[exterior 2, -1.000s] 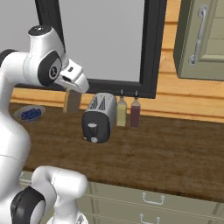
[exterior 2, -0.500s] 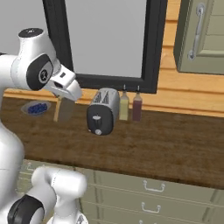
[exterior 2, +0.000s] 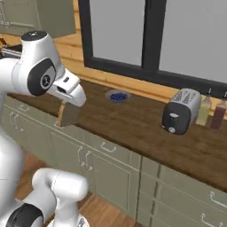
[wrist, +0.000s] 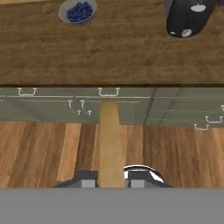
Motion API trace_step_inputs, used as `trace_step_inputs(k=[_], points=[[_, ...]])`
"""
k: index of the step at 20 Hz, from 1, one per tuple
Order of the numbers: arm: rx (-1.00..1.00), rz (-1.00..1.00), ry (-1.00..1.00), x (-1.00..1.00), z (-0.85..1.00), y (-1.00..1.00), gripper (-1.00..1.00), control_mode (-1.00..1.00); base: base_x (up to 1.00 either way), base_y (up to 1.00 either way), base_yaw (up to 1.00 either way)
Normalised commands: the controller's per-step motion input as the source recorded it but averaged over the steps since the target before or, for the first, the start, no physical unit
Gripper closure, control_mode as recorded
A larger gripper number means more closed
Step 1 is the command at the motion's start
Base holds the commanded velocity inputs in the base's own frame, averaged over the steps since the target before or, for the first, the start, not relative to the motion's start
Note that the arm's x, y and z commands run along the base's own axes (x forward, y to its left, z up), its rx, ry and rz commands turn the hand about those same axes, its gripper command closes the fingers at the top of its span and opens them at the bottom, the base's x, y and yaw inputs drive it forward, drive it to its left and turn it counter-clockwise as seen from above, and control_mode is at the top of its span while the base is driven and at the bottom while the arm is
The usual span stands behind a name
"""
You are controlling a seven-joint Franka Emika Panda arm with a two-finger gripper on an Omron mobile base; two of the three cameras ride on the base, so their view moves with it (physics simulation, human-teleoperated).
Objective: Start the toaster. Once the lever pops up, take the bread to the plate on the dining counter.
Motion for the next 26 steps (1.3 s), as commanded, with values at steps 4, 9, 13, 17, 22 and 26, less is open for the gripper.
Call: trace_step_inputs(k=[4, 9, 13, 17, 22, 26], points=[[0.00, 0.00, 0.00, 0.00, 0.00, 0.00, 1.00, 1.00, -0.12, 0.56, 0.96], [0.00, 0.00, 0.00, 0.00, 0.00, 0.00, 1.00, 1.00, -0.03, 0.49, 0.96], [0.00, 0.00, 0.00, 0.00, 0.00, 0.00, 1.00, 1.00, -0.01, 0.51, 0.95], [0.00, 0.00, 0.00, 0.00, 0.00, 0.00, 1.00, 1.00, 0.00, 0.55, 0.93], [0.00, 0.00, 0.00, 0.00, 0.00, 0.00, 1.00, 1.00, -0.01, 0.66, 0.83], [0.00, 0.00, 0.00, 0.00, 0.00, 0.00, 1.00, 1.00, 0.05, 0.66, 0.73]])
